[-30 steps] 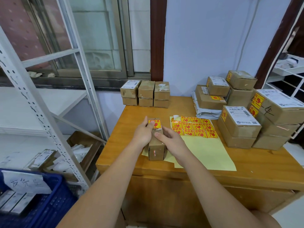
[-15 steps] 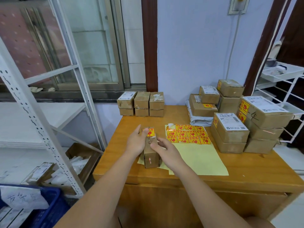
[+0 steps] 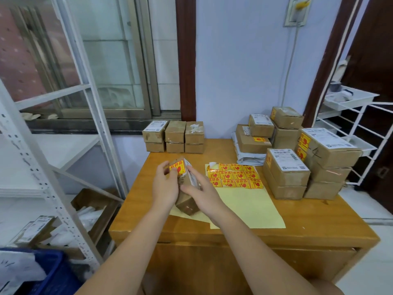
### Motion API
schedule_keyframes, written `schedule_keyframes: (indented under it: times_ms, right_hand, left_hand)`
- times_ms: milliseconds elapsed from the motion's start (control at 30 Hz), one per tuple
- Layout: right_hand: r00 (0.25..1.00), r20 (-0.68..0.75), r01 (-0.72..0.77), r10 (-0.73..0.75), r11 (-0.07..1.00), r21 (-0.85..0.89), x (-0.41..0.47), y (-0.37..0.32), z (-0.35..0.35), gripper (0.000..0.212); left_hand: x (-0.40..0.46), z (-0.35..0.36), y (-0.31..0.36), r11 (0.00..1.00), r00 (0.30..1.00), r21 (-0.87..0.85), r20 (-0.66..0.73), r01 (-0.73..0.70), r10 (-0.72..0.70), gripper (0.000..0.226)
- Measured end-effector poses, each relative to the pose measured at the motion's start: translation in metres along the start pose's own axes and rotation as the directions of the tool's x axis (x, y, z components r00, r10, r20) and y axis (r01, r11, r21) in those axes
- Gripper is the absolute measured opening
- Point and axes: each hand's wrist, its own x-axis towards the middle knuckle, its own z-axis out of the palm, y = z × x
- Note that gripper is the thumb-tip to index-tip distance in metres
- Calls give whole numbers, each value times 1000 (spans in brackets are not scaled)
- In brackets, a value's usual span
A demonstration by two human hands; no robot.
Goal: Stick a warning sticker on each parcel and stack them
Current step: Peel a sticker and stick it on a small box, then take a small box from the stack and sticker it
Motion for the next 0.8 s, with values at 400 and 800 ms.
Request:
schedule_keyframes:
  times_ms: [400, 800]
  right_hand:
    - [940, -266, -4, -214, 772, -636, 1, -50, -149, 75]
    - [911, -400, -347, -103, 333, -877, 13, -55, -249, 70]
  left_hand:
    - [-5, 57, 44, 824, 762, 296, 605, -484, 231, 52]
    - [-24, 81, -18, 380, 584, 530, 811, -758, 32, 71]
